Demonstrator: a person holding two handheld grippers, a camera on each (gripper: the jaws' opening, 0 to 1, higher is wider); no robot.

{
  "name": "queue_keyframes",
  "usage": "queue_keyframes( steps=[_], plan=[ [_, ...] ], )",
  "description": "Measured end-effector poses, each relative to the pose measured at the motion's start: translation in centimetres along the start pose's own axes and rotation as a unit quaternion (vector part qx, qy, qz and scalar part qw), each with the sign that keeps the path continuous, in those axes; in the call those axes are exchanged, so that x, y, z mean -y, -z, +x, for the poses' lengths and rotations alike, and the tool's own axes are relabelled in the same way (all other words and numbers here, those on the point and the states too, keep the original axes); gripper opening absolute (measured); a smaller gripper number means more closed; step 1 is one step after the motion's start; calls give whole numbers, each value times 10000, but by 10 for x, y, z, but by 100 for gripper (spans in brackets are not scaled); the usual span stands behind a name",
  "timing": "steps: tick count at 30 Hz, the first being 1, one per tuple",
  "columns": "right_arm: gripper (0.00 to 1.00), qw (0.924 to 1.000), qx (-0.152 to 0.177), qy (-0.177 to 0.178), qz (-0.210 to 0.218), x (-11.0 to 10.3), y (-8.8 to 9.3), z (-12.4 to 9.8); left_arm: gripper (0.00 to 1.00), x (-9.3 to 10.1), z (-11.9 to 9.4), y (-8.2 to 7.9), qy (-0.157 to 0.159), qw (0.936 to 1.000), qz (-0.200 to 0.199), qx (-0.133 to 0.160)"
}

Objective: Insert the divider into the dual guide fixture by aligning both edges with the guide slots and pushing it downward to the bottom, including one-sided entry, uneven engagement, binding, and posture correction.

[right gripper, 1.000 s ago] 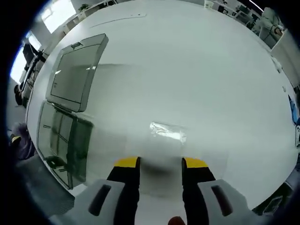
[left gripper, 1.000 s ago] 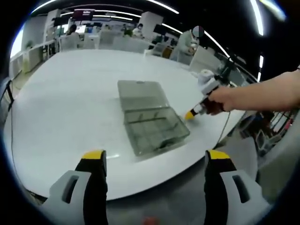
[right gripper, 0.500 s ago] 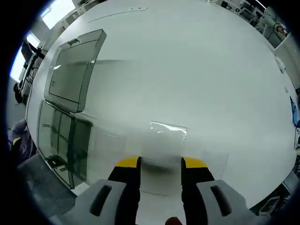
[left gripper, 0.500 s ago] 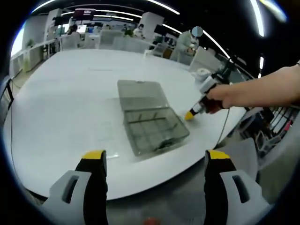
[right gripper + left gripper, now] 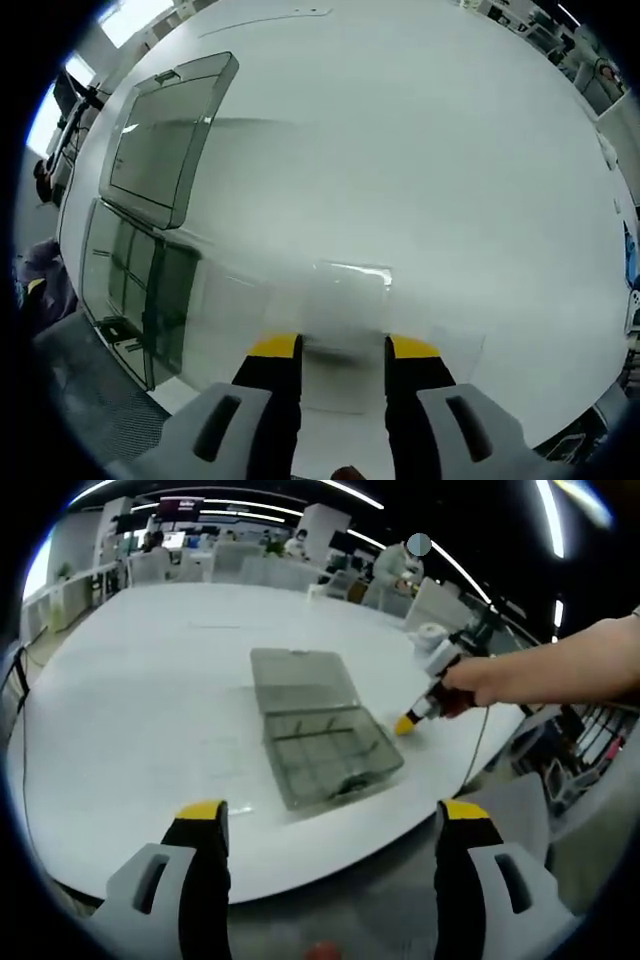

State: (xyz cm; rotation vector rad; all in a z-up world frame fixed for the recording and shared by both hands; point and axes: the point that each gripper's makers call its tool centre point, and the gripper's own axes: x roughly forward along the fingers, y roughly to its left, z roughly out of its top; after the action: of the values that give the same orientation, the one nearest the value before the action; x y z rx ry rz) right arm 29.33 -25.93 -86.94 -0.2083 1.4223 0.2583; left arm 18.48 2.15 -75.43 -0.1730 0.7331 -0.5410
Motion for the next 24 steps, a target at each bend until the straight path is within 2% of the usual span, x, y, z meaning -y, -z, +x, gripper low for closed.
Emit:
queue_keyframes(
  steps=[24],
  plan=[
    [26,9995,131,-116,-277,5,5,2,82,9,3,1,96,9999,25,-51]
  ],
)
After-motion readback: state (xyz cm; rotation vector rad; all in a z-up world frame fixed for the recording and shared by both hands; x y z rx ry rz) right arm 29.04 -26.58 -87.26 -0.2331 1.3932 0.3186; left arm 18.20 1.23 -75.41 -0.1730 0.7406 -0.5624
